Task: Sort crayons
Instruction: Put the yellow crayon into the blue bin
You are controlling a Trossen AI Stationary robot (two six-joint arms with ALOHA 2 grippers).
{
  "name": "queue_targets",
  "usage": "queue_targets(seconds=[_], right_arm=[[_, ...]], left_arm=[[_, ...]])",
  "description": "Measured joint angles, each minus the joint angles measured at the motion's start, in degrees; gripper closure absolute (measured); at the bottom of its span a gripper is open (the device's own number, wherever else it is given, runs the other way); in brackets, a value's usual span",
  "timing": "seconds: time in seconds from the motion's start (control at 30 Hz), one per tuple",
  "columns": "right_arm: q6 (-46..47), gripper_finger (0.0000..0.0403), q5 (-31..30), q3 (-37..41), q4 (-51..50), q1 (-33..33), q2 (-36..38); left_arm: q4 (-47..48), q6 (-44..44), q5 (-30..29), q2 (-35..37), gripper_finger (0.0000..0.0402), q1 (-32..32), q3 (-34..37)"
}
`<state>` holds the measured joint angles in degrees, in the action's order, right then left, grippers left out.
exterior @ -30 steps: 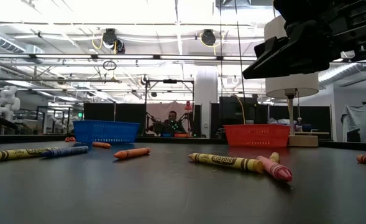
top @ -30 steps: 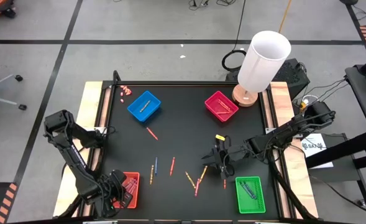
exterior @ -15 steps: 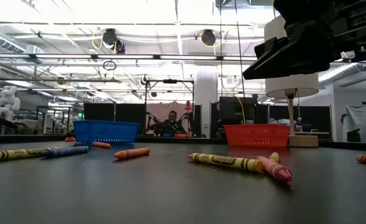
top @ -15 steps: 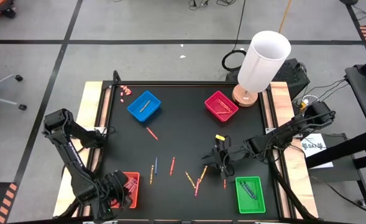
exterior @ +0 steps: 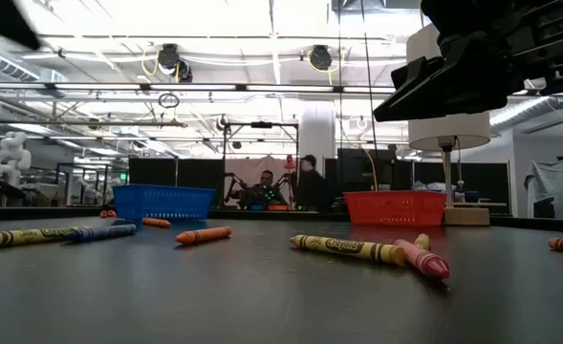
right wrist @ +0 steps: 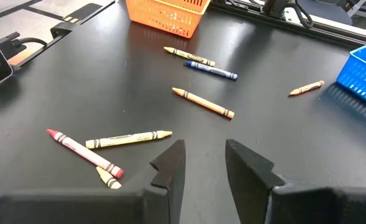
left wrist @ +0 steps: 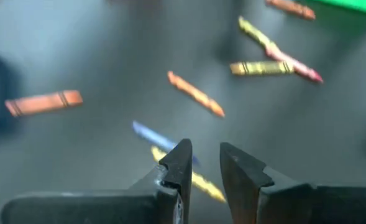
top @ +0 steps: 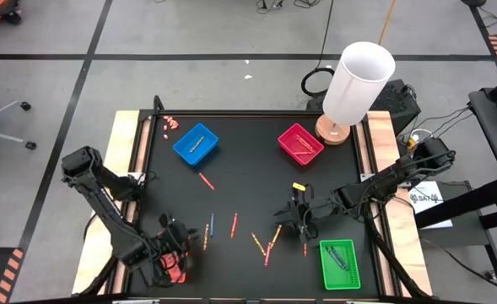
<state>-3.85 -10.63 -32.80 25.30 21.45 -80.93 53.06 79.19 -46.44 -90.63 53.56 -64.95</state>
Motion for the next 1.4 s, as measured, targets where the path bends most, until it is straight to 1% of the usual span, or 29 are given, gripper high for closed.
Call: queue_targets(seconds=[0.1,0.2,0.47,0.63,0.8,0.87,1.13,1.33,1.4], right_arm=[[0.01,0.0303,0.00,0.00,0.00,0.00,0.00],[-0.03,0.0303,0.00,0.00,0.00,0.00,0.00],[-0.03,0.0303,0.00,0.00,0.00,0.01,0.00],[-0.03,0.0303,0.00,0.00,0.00,0.00,0.00],[-0.02,0.0303,0.00,0.00,-0.02,0.00,0.00],[-0.03,0.0303,0.00,0.00,0.02,0.00,0.00],[-0.01,0.0303,0.00,0.00,0.17,0.00,0.00],[0.13,0.0303,0.23,0.00,0.17,0.02,0.00],[0.23,0.0303,0.38,0.00,0.13,0.02,0.00]], left_arm=[[0.02,-3.45,-4.92,-0.02,0.0320,-2.23,0.00],[-0.07,-5.88,-7.43,-0.04,0.0320,-4.95,0.01],[-4.49,-6.51,-6.92,-0.07,0.0320,-10.64,4.18],[-9.21,-6.58,-6.37,-0.08,0.0320,-12.02,7.27],[-12.61,-6.83,-6.11,-0.11,0.0320,-12.39,8.39],[-15.14,-9.85,-6.09,-0.11,0.0320,-12.48,8.39],[-31.18,-29.32,-6.15,-0.11,0.0320,-14.66,8.39],[-39.13,-37.81,-5.85,-2.92,0.0320,-17.10,8.37],[-41.64,-39.74,-4.34,-4.64,0.0320,-18.02,8.37]])
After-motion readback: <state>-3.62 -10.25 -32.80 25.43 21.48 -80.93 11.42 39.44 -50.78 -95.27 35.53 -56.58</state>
